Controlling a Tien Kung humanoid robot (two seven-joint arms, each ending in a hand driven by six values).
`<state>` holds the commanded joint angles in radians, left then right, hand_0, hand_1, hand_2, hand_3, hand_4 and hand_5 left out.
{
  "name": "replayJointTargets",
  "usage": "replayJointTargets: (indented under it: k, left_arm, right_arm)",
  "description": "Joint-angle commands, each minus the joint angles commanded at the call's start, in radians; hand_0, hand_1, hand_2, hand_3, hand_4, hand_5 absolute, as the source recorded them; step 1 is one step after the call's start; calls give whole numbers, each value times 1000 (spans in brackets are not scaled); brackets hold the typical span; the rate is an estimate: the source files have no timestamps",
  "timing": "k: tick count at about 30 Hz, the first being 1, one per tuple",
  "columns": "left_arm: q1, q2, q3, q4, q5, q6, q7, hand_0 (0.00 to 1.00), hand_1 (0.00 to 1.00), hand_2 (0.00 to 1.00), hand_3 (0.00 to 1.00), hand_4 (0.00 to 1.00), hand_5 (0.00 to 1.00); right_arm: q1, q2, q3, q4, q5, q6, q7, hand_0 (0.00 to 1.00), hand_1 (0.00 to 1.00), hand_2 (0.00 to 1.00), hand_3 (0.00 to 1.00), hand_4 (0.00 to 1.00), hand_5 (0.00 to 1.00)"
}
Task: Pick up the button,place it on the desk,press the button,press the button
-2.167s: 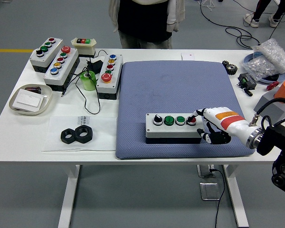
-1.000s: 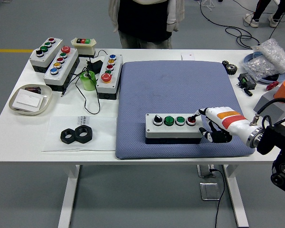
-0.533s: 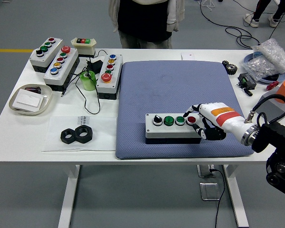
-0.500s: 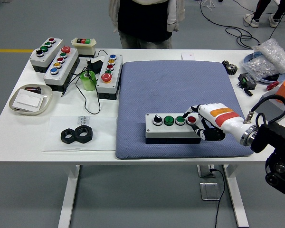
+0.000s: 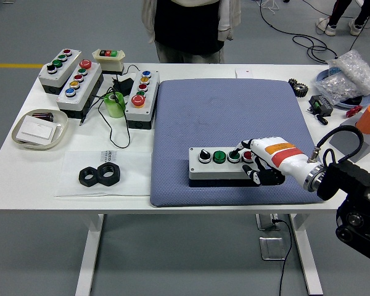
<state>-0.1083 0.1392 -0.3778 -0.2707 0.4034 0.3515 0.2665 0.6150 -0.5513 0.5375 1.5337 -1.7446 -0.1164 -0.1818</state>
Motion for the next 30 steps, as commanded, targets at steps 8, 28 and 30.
replayJointTargets:
  k: [8,28,30]
  left_arm:
    - [2,-1,-4,0,6,0,1,745,781,852,765,539,998]
    - [0,2,2,1,0,-2,-1,744,781,853,765,538,998]
    - [0,3,5,1,-5,-1,-3,744,781,853,765,538,998]
  right_arm:
    - [-1,3,-9,-10,-3,3,-5,86,2,27,704,581,2]
    - [-100,-27,271,69,278,-132,83,704,546,594,998,716,154]
    - [-127,-10,312,75,350,-150,106,909,771,847,998,721,185]
